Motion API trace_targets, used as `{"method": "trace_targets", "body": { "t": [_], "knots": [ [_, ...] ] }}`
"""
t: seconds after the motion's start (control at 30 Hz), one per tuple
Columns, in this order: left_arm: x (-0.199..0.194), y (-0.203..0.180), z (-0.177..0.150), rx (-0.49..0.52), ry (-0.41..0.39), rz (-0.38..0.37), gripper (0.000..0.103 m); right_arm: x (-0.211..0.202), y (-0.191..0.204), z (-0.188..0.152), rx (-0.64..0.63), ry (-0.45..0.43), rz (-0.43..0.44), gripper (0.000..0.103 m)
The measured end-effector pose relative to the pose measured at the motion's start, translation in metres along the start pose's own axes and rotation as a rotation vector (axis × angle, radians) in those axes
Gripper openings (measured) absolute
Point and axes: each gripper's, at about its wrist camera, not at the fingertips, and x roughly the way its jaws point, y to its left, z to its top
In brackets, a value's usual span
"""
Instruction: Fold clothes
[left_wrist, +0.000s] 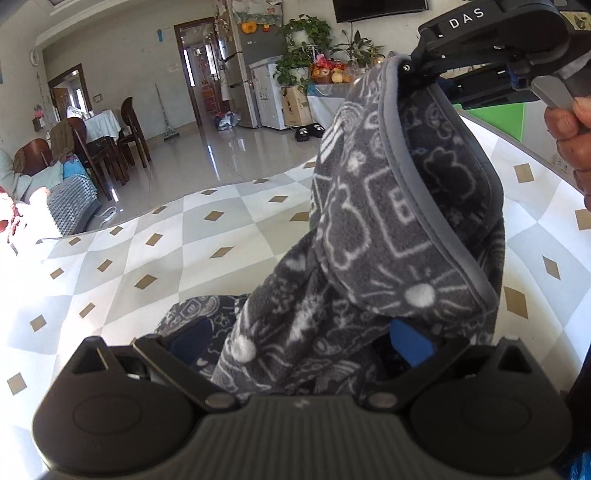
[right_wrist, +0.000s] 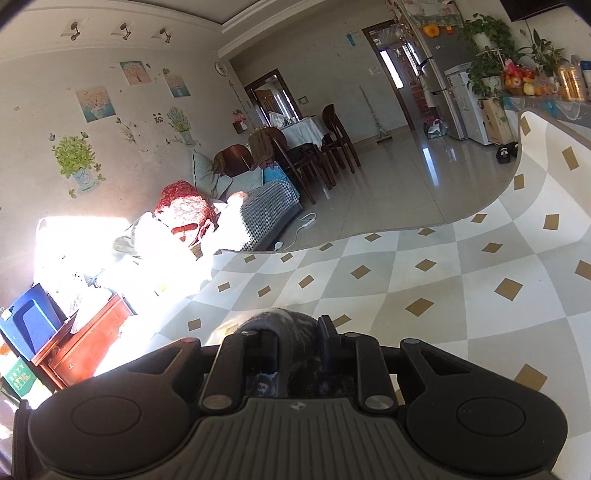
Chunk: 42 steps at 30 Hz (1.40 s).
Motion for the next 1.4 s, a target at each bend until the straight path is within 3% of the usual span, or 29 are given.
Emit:
{"method": "trace_targets", "body": {
  "t": [0.17, 0.27, 0.4, 0.63, 0.67, 0.73, 0.9, 1.13, 1.4],
  "knots": [
    [0.026, -0.008, 0.01, 0.096, 0.019, -0.038, 0.103, 0.002, -0.02, -0.004, 0.085, -0.009, 0.015, 0.021],
    [0.037, -0.012, 0.012, 0.09, 0.023, -0.093, 0.1, -0.001, -0.027, -0.001, 0.088, -0.019, 0.008, 0.021],
    [0.054, -0.006, 0.009, 0.03, 0.052, -0.131, 0.07, -0.003, -0.037, 0.0, 0.108, -0.022, -0.003, 0.022],
    [0.064, 0.009, 0.008, -0.048, 0.052, -0.074, 0.044, 0.002, -0.035, -0.003, 0.092, -0.023, -0.035, 0.023],
    [0.064, 0.013, 0.01, -0.063, 0.043, -0.054, 0.043, 0.002, -0.036, -0.003, 0.101, -0.026, -0.037, 0.023],
    [0.062, 0.02, 0.015, -0.086, 0.023, -0.005, 0.043, 0.002, -0.039, -0.003, 0.136, -0.031, -0.051, 0.037],
    [0.068, 0.047, 0.032, -0.133, -0.002, 0.082, 0.042, 0.0, -0.05, -0.004, 0.177, -0.032, -0.078, 0.052],
    [0.081, 0.08, 0.041, -0.179, 0.008, 0.128, 0.045, -0.013, -0.057, -0.007, 0.152, -0.017, -0.12, 0.058],
    [0.099, 0.098, 0.032, -0.241, 0.039, 0.159, 0.046, 0.008, -0.068, -0.04, 0.165, 0.211, -0.147, 0.06]
  ]
}}
